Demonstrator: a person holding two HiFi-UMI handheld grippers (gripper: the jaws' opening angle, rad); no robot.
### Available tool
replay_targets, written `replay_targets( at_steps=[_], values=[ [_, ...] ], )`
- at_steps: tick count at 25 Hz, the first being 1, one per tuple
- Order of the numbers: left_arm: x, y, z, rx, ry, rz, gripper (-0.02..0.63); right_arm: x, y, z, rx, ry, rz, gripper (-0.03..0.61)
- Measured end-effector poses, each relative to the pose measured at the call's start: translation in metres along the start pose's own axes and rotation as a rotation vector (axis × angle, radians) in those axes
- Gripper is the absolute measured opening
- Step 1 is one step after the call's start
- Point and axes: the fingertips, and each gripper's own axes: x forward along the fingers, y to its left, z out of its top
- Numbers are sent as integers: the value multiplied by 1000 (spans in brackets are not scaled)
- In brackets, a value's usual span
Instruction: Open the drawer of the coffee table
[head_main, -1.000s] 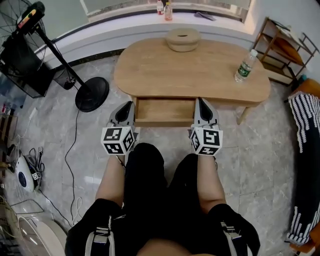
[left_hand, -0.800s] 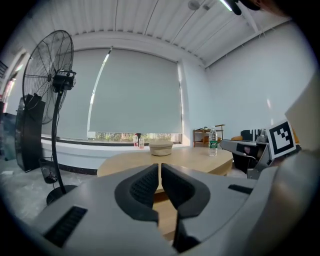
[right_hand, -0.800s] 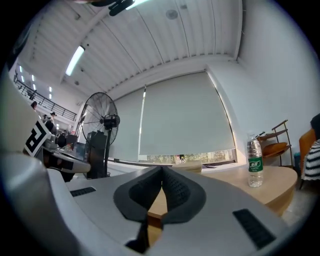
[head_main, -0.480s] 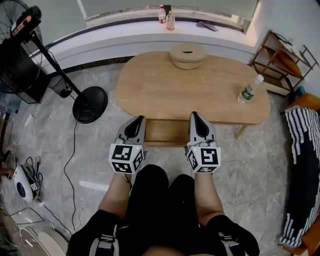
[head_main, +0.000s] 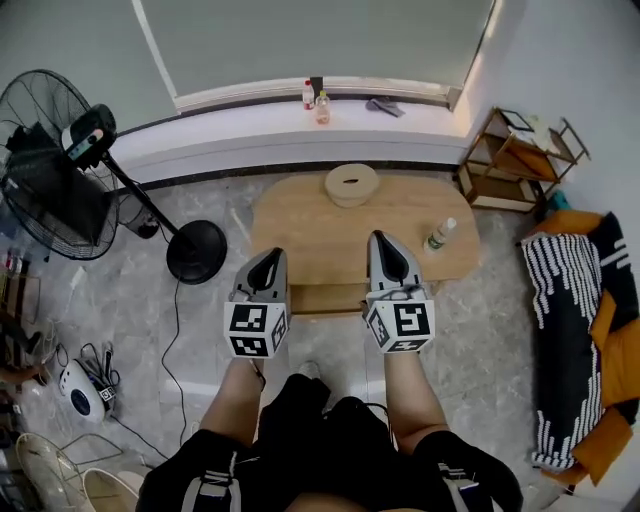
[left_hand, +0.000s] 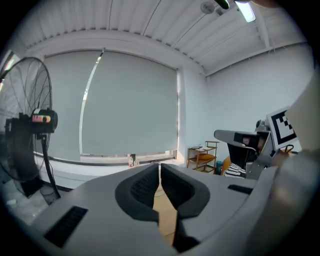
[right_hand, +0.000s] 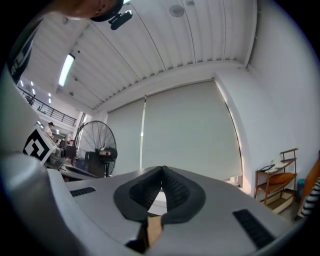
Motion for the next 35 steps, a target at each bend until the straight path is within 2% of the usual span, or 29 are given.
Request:
replay_targets(
  at_steps=[2, 4, 8, 16, 21, 35],
  values=[
    [-30, -19, 56, 21, -3, -12, 30, -17, 6, 66, -6, -16, -6, 14],
    [-59, -37, 97, 31, -9, -25, 30, -36, 13, 114, -11, -29, -10, 14],
    [-109, -65, 148, 56, -37, -31, 31, -76, 36, 175, -31, -58, -4, 13],
    [-164, -112, 164, 73, -55, -24, 31, -146, 52, 208, -62, -65, 16, 12],
    [-185, -128, 168, 81, -70, -12, 31, -173, 53, 213, -65, -70, 12, 12],
    [-209, -156, 174, 84, -111, 12, 31, -207, 42, 221, -72, -98, 11, 12]
  ],
)
